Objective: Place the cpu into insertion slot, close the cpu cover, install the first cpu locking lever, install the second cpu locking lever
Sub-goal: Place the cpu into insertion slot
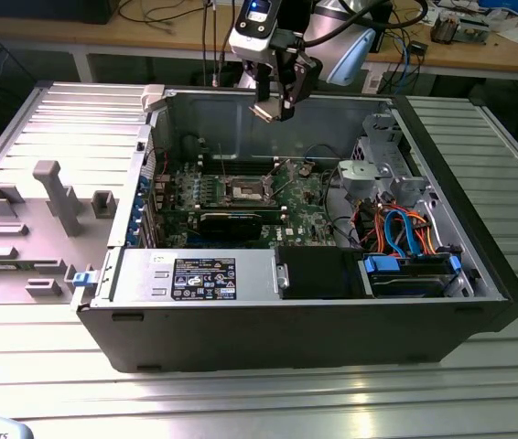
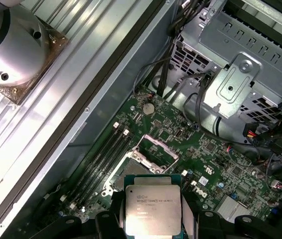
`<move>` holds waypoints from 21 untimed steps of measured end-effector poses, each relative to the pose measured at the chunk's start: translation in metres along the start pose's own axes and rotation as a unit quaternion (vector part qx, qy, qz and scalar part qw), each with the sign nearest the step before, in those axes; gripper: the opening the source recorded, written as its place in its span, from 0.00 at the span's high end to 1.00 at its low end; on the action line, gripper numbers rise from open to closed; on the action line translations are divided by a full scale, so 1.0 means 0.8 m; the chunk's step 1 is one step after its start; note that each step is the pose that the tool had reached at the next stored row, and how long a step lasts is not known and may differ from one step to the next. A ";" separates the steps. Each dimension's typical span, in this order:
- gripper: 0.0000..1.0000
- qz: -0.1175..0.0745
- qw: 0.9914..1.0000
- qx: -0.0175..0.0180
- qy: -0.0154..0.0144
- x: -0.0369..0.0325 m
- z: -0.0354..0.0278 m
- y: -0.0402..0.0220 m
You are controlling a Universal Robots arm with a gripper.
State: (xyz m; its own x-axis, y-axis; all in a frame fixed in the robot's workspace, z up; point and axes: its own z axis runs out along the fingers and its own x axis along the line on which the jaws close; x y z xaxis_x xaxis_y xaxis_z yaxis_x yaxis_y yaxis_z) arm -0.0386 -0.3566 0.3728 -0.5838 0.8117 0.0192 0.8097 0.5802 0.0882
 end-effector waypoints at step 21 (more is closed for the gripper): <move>0.46 0.037 0.999 -0.001 -0.003 0.0000 0.0000 0.0000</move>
State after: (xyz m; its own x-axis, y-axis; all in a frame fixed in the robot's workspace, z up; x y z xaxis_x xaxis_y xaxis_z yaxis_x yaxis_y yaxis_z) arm -0.0386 -0.3566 0.3728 -0.5211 0.8533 0.0191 0.8510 0.5178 0.0882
